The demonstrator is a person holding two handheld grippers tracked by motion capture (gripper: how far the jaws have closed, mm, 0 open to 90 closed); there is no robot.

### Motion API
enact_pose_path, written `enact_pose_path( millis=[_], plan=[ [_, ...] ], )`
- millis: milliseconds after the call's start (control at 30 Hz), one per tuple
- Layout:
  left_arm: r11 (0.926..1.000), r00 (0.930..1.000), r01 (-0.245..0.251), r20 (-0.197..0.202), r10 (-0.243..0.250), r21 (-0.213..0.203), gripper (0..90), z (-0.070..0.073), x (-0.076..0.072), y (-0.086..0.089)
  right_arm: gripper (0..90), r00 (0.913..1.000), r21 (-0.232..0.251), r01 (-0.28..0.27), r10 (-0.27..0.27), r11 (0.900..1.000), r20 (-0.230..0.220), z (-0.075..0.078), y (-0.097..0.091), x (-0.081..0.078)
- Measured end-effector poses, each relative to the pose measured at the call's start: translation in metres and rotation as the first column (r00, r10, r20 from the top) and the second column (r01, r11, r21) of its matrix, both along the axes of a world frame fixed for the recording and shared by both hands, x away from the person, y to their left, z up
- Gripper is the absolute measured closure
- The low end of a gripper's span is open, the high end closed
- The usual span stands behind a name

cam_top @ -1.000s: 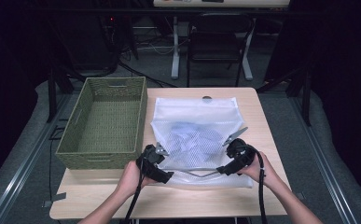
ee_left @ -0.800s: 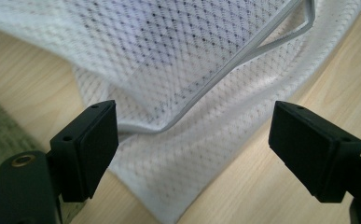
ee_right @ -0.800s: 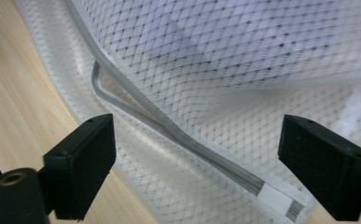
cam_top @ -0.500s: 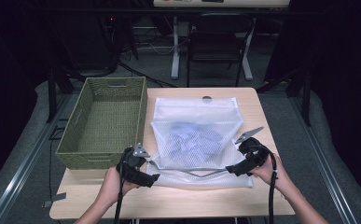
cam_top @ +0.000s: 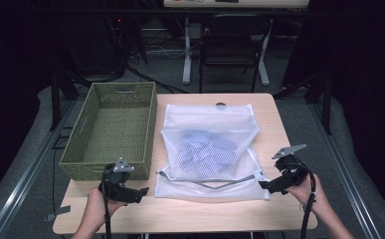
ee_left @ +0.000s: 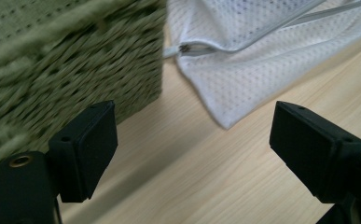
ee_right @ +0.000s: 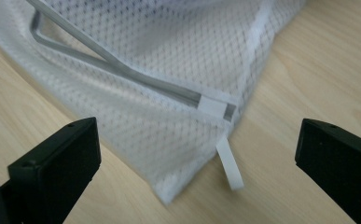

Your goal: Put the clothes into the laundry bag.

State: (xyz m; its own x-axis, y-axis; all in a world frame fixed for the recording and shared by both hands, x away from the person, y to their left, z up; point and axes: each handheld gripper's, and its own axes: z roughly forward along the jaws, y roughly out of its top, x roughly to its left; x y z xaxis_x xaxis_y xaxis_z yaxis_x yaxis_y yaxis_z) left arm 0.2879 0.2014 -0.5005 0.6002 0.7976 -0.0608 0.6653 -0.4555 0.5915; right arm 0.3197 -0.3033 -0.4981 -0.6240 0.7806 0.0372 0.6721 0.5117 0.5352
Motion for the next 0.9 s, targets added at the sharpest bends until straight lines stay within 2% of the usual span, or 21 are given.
enact_pose_path(
  millis=[200, 367, 500, 533, 633, 667, 700, 900],
  plan=[
    [0.9974, 0.9972, -0.072, -0.020, 0.072, -0.002, 15.1, -0.006, -0.006, 0.025, 0.0, 0.9983, 0.002, 0.054, -0.053, 0.9986, -0.022, -0.012, -0.019, -0.007],
    [0.9912, 0.9905, -0.132, -0.040, 0.132, -0.006, 15.2, -0.015, -0.013, 0.042, 0.0, 0.9947, 0.006, 0.101, -0.101, 0.9949, -0.021, -0.020, -0.030, -0.013],
    [0.9887, 0.9868, -0.150, -0.061, 0.150, -0.003, 15.2, -0.023, -0.018, 0.050, 0.0, 0.9915, 0.009, 0.128, -0.128, 0.9917, -0.024, -0.026, -0.035, -0.017],
    [0.9857, 0.9833, -0.168, -0.071, 0.167, -0.006, 15.2, -0.028, -0.021, 0.053, 0.0, 0.9893, 0.004, 0.144, -0.144, 0.9896, -0.026, -0.031, -0.039, -0.019],
    [0.9837, 0.9806, -0.180, -0.082, 0.178, -0.010, 15.2, -0.031, -0.023, 0.055, 0.3, 0.9857, 0.010, 0.166, -0.166, 0.9860, -0.030, -0.038, -0.043, -0.023],
    [0.9835, 0.9796, -0.181, -0.091, 0.179, -0.009, 15.2, -0.035, -0.023, 0.056, 0.5, 0.9840, -0.002, 0.176, -0.176, 0.9843, -0.025, -0.040, -0.044, -0.024],
    [0.9840, 0.9805, -0.178, -0.086, 0.177, -0.003, 15.2, -0.036, -0.023, 0.056, 0.5, 0.9841, -0.016, 0.175, -0.176, 0.9844, -0.026, -0.041, -0.046, -0.025],
    [0.9857, 0.9804, -0.169, -0.105, 0.167, -0.007, 15.2, -0.038, -0.022, 0.052, 0.8, 0.9826, -0.006, 0.184, -0.185, 0.9828, -0.022, -0.040, -0.050, -0.027]
  ],
)
